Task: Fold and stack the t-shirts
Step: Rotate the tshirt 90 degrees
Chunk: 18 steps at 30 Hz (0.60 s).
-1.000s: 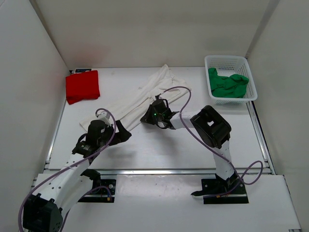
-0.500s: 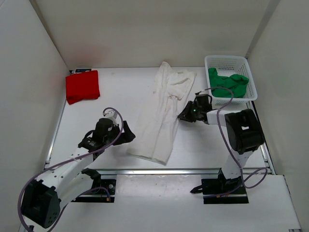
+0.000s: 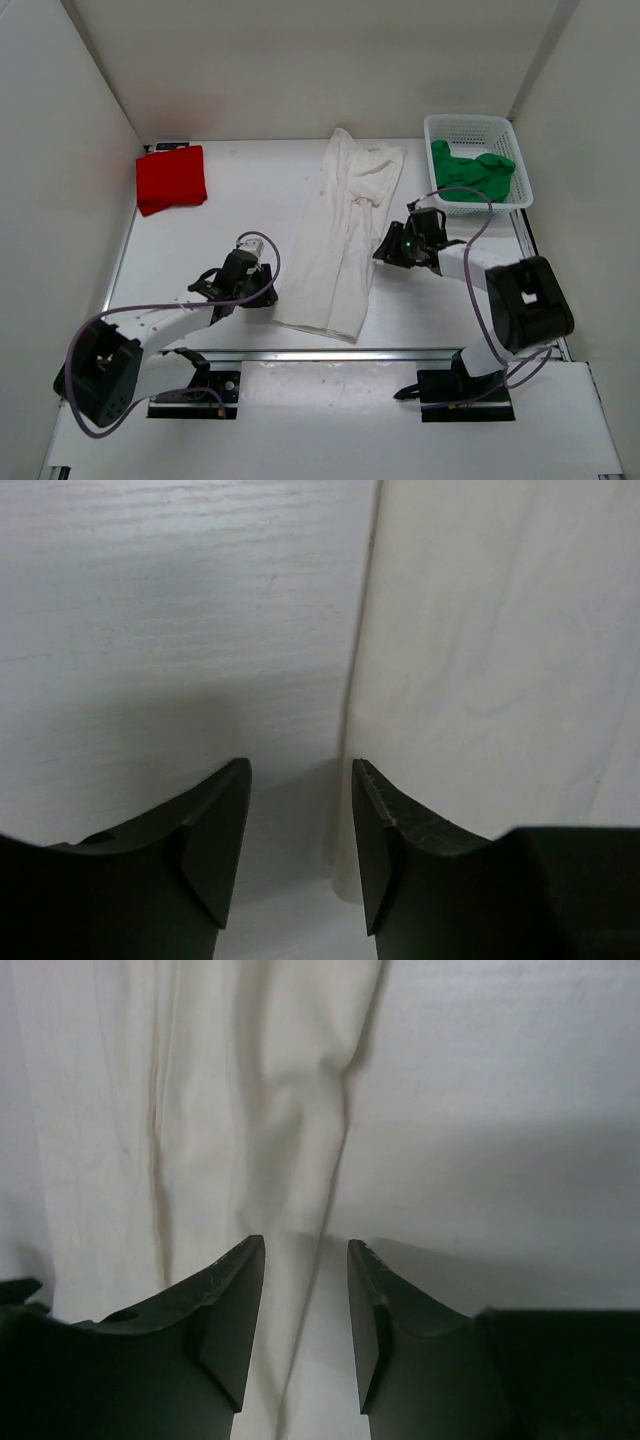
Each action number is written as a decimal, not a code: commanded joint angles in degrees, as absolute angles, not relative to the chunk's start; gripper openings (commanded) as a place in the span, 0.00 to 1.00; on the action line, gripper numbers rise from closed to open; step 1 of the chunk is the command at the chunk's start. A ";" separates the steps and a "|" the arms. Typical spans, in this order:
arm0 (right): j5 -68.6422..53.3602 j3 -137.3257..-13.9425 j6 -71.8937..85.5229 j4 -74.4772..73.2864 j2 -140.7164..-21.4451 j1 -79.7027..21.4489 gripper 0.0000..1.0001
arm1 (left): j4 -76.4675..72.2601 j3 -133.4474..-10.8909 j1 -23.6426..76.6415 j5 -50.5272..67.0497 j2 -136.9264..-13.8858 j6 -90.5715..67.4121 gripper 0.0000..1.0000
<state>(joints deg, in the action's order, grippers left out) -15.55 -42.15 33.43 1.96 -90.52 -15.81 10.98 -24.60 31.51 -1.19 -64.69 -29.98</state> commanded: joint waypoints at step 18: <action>-18.98 -29.87 29.72 -1.06 -76.72 -25.13 0.33 | 9.58 -17.23 42.71 0.35 -61.28 -37.16 0.00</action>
<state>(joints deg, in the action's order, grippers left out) -17.45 -26.20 32.62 -2.11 -73.60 -24.88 7.33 -20.73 40.88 -0.23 -64.66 -32.71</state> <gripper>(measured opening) 0.346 0.020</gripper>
